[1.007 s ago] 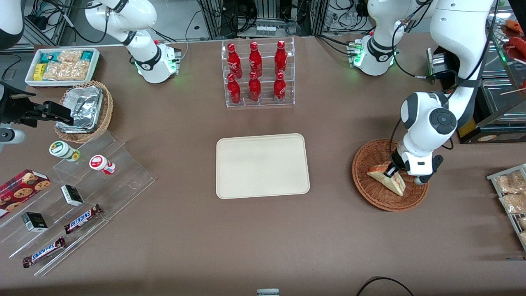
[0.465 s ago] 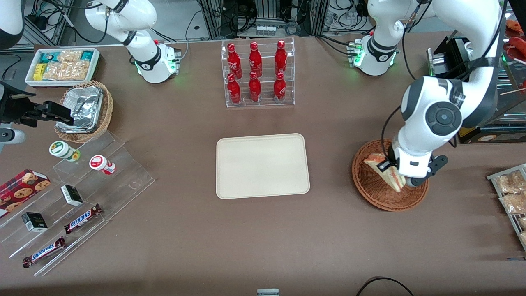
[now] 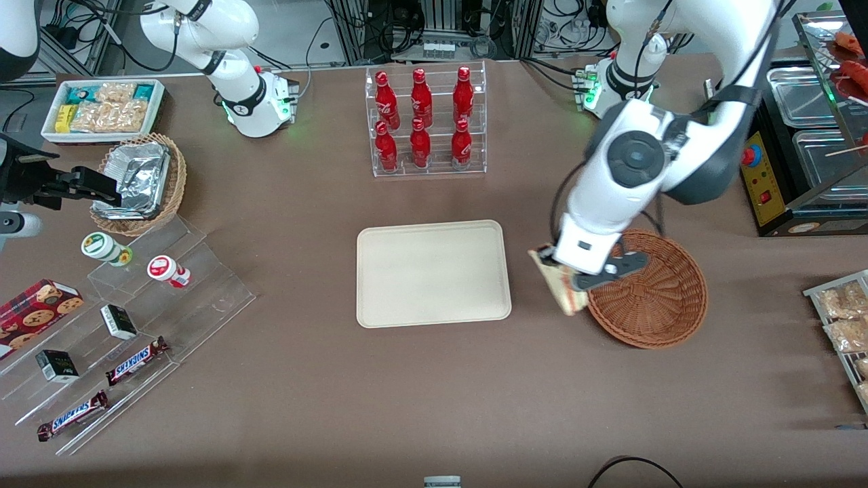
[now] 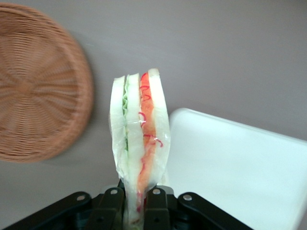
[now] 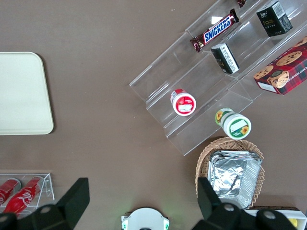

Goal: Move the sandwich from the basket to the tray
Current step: 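Lift the sandwich out of the basket with the left gripper, then carry the sandwich over the cream tray and lower it onto it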

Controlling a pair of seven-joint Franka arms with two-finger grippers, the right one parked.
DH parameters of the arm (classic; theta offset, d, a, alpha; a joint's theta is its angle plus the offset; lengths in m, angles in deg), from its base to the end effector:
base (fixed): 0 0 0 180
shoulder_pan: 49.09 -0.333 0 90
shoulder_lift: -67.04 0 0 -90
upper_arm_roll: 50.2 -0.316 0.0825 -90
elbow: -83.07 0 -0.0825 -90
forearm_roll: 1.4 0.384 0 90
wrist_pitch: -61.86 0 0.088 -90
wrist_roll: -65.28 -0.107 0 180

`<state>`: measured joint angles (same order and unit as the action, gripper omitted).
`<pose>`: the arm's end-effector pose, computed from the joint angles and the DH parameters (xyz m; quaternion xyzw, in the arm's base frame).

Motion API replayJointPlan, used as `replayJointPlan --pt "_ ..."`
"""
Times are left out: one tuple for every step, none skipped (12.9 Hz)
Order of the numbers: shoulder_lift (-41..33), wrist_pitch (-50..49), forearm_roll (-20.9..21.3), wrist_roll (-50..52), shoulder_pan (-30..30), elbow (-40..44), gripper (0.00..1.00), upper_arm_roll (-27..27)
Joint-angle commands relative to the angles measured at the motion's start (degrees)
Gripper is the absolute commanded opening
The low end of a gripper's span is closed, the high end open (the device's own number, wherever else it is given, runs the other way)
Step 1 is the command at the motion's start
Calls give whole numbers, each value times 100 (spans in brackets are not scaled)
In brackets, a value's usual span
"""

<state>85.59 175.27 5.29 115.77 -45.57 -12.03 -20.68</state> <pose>0.5637 -0.3193 0.4441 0.9893 0.1422 -0.0016 0.0314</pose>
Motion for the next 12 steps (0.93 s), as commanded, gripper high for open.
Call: replayJointPlan --pt "701 -284 131 -57 427 895 0 299" --pt "885 -223 123 -31 647 1010 0 299" --pt "1087 -205 131 -31 832 1203 0 291" --pt "1316 -205 157 -31 1017 1440 0 290" --pt "1527 -205 384 13 1228 1590 0 282" --pt "1764 -179 647 170 1369 1678 0 282" --pt "1966 -40 798 276 1466 1758 0 282" --pt "2134 205 825 286 1519 1767 0 282" --pt "2231 304 834 286 1581 1767 0 282" --pt "2328 322 913 295 1703 1776 0 273" --pt "2450 366 1087 312 1783 1776 0 273" --pt "2556 366 1159 312 1792 1776 0 273"
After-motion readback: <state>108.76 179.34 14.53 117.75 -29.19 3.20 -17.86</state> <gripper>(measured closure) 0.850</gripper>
